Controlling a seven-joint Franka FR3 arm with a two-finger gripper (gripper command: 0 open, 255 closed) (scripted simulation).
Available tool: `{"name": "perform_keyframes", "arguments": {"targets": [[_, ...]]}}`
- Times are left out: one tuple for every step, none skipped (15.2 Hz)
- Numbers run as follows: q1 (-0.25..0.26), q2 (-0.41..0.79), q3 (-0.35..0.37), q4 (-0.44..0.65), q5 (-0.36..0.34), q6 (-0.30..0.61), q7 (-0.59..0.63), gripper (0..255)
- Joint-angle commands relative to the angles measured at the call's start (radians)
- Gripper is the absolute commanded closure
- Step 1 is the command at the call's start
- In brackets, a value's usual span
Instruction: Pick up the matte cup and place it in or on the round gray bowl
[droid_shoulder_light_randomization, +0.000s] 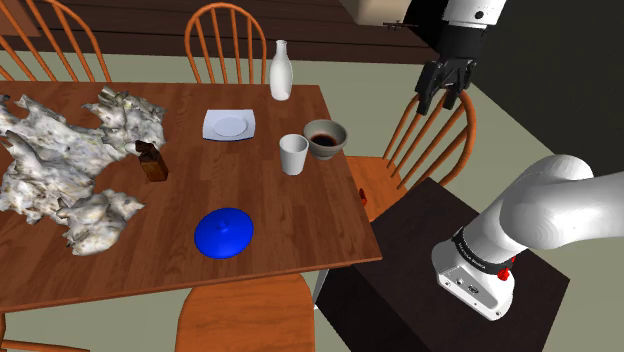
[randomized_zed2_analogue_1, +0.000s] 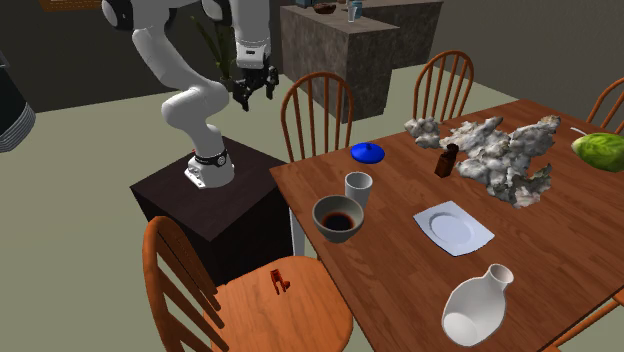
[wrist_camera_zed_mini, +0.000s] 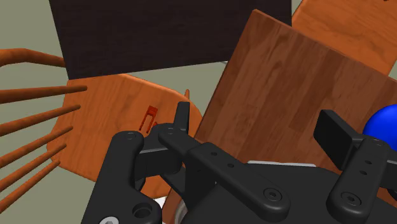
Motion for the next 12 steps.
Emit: {"name": "perform_keyframes", "arguments": {"targets": [[0.0, 0.0, 0.0, 0.0, 0.0, 0.0, 0.0, 0], [0.002, 0.028, 0.006, -0.004, 0.005, 0.035, 0.003, 0], [0.004, 0.057, 0.012, -0.007, 0.011, 0.07, 0.006, 0], [0.006, 0.087, 0.018, -0.009, 0.016, 0.104, 0.009, 0], [0.008, 0.118, 0.024, -0.009, 0.02, 0.138, 0.012, 0], [0.01, 0.15, 0.029, -0.007, 0.025, 0.172, 0.015, 0], [0.012, 0.182, 0.035, -0.004, 0.029, 0.204, 0.018, 0], [0.014, 0.216, 0.04, 0.001, 0.034, 0.237, 0.021, 0], [0.016, 0.251, 0.045, 0.006, 0.037, 0.268, 0.024, 0], [0.017, 0.286, 0.05, 0.014, 0.041, 0.299, 0.027, 0], [0.019, 0.321, 0.055, 0.023, 0.044, 0.329, 0.03, 0], [0.021, 0.357, 0.06, 0.033, 0.047, 0.358, 0.033, 0]]}}
